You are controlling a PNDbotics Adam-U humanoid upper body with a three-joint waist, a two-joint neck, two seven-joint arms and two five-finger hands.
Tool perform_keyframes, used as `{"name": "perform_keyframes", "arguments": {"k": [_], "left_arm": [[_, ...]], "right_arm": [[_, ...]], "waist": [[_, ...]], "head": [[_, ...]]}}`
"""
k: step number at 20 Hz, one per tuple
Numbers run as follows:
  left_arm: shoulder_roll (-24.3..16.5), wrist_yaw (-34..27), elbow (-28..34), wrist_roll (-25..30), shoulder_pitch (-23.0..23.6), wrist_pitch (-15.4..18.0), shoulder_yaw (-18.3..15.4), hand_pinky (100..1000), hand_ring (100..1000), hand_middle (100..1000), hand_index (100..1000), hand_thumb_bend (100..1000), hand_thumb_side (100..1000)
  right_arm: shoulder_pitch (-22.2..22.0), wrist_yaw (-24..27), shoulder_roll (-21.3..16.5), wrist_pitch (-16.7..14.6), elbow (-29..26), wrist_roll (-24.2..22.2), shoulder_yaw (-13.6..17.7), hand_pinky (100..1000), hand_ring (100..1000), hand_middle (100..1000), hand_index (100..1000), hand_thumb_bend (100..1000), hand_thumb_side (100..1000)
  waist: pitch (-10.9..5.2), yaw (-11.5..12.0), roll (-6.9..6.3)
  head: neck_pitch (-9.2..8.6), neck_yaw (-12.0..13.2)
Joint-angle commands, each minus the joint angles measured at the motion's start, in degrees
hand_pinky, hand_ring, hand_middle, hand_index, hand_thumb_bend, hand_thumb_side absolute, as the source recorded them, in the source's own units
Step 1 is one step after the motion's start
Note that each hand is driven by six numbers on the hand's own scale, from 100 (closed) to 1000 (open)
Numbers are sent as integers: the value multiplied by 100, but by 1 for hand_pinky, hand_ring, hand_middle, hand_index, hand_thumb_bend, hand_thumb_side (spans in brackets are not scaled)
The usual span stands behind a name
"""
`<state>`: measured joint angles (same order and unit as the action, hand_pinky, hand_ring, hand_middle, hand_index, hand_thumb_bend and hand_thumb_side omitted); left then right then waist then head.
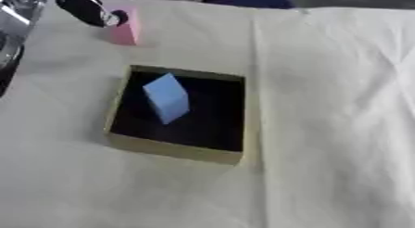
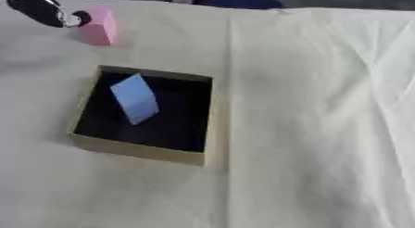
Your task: Pick up objects on the table and place them in the box.
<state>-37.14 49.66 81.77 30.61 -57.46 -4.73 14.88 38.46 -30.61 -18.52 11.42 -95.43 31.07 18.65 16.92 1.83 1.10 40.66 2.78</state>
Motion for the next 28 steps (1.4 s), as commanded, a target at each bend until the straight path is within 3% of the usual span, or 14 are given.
{"name": "perform_keyframes", "arguments": {"k": [1,4,10,14,21,28], "left_arm": [[-21,337,-467,34,-250,81,-195,874,946,904,917,489,143],[72,540,-957,-58,-371,259,-346,882,950,909,926,467,149],[221,711,-1960,-316,-531,586,-562,920,968,923,935,520,208],[332,761,-2488,-536,-597,644,-670,926,969,915,950,483,202],[296,910,-2773,-583,-845,702,-763,916,982,913,945,525,218],[232,972,-2931,-202,-1178,767,-833,926,990,903,931,482,236]], "right_arm": [[124,32,-223,-27,-3,-10,-9,789,850,482,719,323,845],[145,49,-243,-35,34,-8,-8,789,850,482,719,324,845],[200,89,-273,-49,109,-12,-12,789,850,479,719,329,843],[254,143,-307,-61,181,-17,-14,789,851,477,718,332,840],[386,229,-386,-117,318,-54,-60,789,852,474,717,339,836],[481,303,-484,-165,430,-70,-85,789,852,471,717,342,833]], "waist": [[-100,10,-12],[-82,15,-8],[-31,5,17],[28,-27,24],[149,-138,-25],[249,-239,-106]], "head": [[-110,55],[-156,105],[-253,185],[-285,240],[-351,405],[-439,576]]}}
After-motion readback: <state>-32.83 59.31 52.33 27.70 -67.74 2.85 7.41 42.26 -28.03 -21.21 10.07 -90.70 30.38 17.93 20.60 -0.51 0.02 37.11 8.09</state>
